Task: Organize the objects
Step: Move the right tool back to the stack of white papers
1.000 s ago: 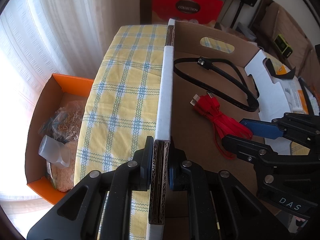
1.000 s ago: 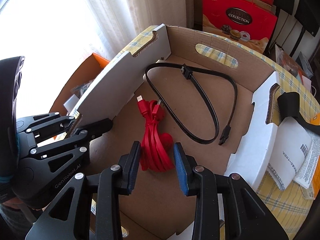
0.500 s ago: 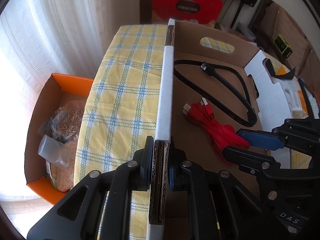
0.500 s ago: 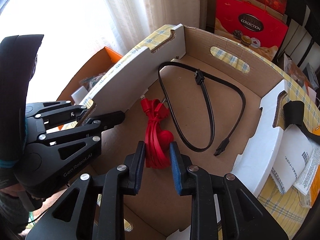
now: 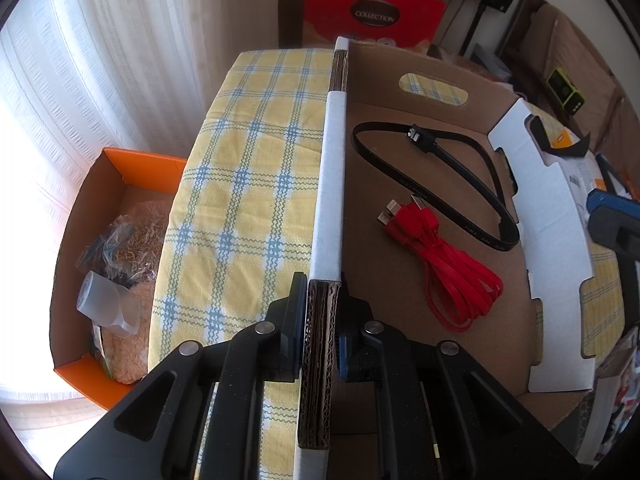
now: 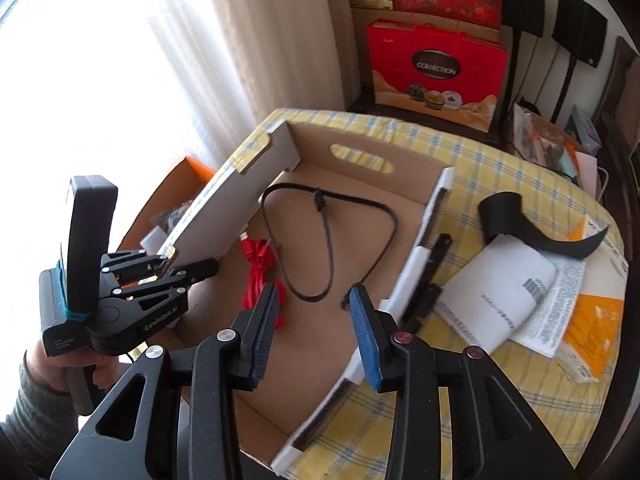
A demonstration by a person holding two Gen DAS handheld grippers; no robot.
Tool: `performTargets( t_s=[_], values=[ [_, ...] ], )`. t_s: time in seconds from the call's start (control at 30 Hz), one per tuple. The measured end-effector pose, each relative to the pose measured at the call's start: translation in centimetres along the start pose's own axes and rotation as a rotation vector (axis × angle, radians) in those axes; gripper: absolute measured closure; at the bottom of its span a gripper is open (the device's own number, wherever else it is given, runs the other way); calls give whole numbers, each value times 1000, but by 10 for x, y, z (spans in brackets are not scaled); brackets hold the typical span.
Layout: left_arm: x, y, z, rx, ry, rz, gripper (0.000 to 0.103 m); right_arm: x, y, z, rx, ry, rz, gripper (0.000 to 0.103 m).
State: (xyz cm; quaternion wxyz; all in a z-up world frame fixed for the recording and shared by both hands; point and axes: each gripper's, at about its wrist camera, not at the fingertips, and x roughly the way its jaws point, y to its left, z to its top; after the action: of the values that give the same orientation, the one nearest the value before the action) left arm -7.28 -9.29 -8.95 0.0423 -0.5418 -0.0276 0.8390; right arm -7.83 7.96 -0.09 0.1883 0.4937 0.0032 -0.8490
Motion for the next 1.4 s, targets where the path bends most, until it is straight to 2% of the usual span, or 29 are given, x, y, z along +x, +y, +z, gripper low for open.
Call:
performTargets(
  t_s=[0.13, 0.27, 0.63, 0.7, 0.93, 1.03, 1.2, 1.4],
  values=[
    [0, 0, 0, 0, 0, 0, 92, -24, -37, 0, 85, -40, -72, 63],
    [-1, -1, -1, 3, 0, 1, 92, -36, -74, -6, 171, -49, -104, 63],
    [-1, -2, -2, 3, 1, 0, 92, -48, -135, -31, 338, -53, -169, 62],
    [-1, -1, -2, 3, 1, 0, 92, -48, -145, -33, 366, -52, -186, 59],
    [-1, -2, -2, 4, 1, 0, 92, -34, -168, -42, 451, -10, -167, 56],
    [-2, -2, -3, 5, 2, 1, 92, -26, -170, -46, 481, -7, -109, 56],
    [-2, -3, -2, 5, 2, 1, 92, -19, -166, -43, 498, -21, -76, 46],
    [-2, -2, -1, 5, 3, 0, 92, -13, -155, -39, 501, -2, -57, 46]
  ],
)
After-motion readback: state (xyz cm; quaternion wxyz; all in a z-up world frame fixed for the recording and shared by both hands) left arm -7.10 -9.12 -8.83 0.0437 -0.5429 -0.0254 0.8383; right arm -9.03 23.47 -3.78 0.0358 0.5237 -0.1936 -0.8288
